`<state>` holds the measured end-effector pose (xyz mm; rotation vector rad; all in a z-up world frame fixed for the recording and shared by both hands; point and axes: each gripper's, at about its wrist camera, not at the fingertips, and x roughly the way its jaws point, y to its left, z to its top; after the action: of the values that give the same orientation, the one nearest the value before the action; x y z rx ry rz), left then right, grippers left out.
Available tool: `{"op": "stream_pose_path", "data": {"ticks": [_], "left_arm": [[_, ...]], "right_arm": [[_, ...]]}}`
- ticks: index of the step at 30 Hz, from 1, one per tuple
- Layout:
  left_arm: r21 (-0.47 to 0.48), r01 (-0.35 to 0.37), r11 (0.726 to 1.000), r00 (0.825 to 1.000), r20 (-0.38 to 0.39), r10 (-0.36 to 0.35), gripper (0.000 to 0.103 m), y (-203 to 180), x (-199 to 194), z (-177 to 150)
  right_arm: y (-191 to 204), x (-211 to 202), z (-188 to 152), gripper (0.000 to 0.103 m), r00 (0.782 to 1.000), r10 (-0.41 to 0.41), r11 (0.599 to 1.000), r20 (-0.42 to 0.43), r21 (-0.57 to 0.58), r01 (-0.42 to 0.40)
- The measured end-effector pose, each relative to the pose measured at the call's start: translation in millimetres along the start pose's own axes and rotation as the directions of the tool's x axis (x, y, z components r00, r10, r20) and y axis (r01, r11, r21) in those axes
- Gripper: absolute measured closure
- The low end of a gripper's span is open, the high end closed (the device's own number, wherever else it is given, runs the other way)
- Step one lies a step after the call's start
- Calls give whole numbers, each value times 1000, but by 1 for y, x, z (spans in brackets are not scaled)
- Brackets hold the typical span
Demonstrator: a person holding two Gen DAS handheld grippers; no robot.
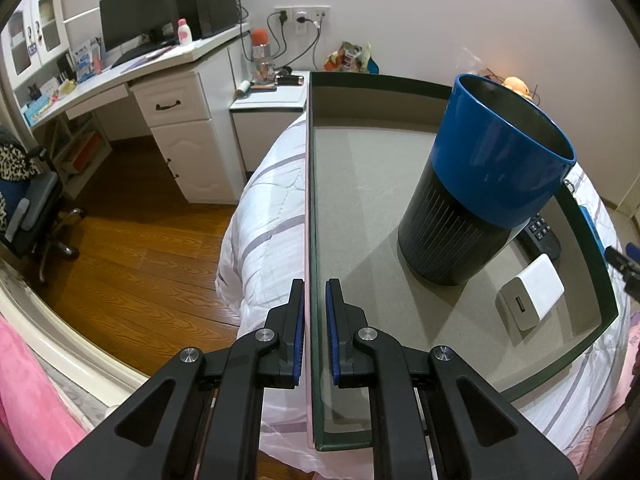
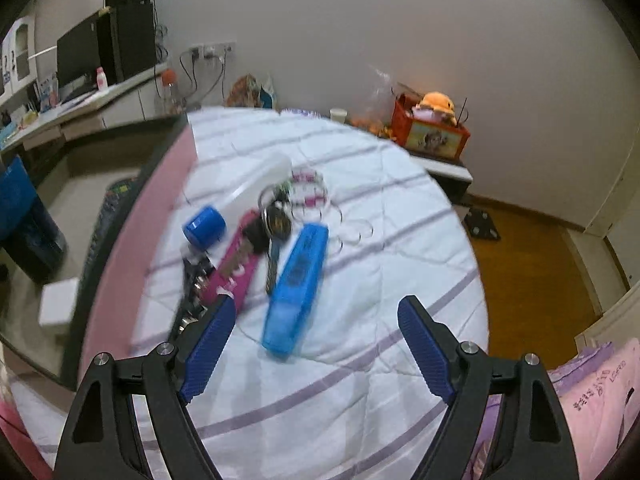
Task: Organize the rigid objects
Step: 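Move the right gripper to the blue lighter and grasp it, then carry the blue lighter into the tray and open the right gripper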
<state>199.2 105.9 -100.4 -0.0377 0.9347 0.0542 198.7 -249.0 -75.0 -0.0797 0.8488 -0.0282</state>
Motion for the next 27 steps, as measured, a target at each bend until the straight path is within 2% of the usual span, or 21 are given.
{"op": "stream_pose_path", "data": {"ticks": [5, 7, 9, 11, 14, 15, 19, 22, 27], "left_arm": [[1, -2, 1000, 1000, 0, 2, 95, 0, 0, 0], [-4, 2, 1000, 1000, 1, -2, 95, 0, 0, 0], [-3, 1, 1000, 1000, 1, -1, 95, 0, 0, 1], [-2, 0, 1000, 1000, 1, 0, 95, -1, 0, 0], [-4, 1, 1000, 1000, 0, -1, 95, 0, -1, 0], [-2, 0, 1000, 1000, 0, 0, 95, 0, -1, 0], [0, -1, 1000, 1000, -1, 1, 95, 0, -1, 1], [2, -3, 1000, 1000, -1, 3, 95, 0, -2, 1], [1, 1, 1000, 1000, -2, -1, 95, 2, -3, 0]], "right_arm": [[-2, 17, -5, 19, 999, 10, 1000, -38, 5, -10], [-3, 24, -5, 22, 999, 9, 1000, -41, 1, -9], [-3, 31, -3, 45, 998, 32, 999, -49, 3, -32], [-5, 36, -2, 48, 996, 65, 998, -55, 12, -64], [-7, 35, -2, 72, 995, 89, 996, -45, 11, -88], [-9, 33, -3, 76, 994, 96, 995, -47, 11, -95], [-16, 28, -6, 75, 991, 113, 993, -69, 30, -111], [-13, 31, -4, 70, 996, 68, 998, -64, 9, -68], [-11, 41, 6, 70, 996, 67, 998, -58, -15, -68]]}}
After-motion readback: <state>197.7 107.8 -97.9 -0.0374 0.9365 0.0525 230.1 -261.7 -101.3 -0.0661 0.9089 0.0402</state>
